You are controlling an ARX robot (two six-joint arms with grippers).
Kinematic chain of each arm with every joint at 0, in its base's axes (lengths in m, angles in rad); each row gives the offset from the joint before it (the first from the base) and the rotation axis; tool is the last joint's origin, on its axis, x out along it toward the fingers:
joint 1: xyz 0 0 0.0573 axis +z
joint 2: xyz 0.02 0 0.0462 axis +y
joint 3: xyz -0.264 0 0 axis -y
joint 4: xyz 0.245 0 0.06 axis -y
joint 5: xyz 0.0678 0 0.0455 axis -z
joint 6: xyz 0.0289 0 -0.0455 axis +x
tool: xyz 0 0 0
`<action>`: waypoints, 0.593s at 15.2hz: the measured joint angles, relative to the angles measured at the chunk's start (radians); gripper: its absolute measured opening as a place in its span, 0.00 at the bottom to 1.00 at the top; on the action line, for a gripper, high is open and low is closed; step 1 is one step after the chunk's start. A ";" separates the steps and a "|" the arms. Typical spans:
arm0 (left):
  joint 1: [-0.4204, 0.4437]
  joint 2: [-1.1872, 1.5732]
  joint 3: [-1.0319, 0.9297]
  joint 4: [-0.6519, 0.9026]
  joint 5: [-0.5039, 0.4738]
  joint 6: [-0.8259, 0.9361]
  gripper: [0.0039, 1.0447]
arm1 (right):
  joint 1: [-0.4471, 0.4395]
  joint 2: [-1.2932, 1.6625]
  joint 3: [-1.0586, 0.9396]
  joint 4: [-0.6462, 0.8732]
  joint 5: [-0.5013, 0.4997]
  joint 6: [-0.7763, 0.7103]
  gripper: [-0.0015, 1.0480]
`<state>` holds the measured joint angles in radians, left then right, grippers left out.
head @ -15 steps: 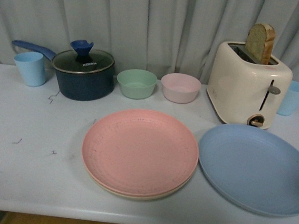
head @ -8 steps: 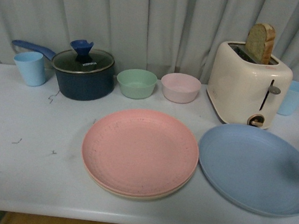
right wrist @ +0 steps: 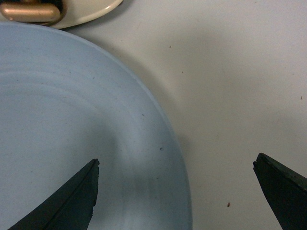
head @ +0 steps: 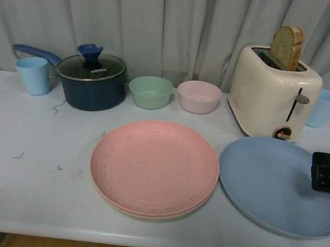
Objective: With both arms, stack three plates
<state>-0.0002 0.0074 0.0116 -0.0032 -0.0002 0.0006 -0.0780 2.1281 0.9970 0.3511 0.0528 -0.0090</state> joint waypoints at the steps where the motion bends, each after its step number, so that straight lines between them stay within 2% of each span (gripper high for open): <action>1: 0.000 0.000 0.000 0.000 0.000 0.000 0.94 | 0.000 0.015 0.012 -0.007 0.000 0.015 0.94; 2: 0.000 0.000 0.000 0.000 0.000 0.000 0.94 | 0.000 0.043 0.023 -0.011 0.004 0.029 0.94; 4: 0.000 0.000 0.000 0.000 0.000 0.000 0.94 | 0.001 0.068 0.043 -0.021 0.011 0.056 0.69; 9: 0.000 0.000 0.000 0.000 0.000 0.000 0.94 | 0.010 0.074 0.052 -0.013 0.015 0.076 0.20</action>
<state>-0.0002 0.0074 0.0116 -0.0036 -0.0002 0.0006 -0.0677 2.2024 1.0492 0.3378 0.0681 0.0669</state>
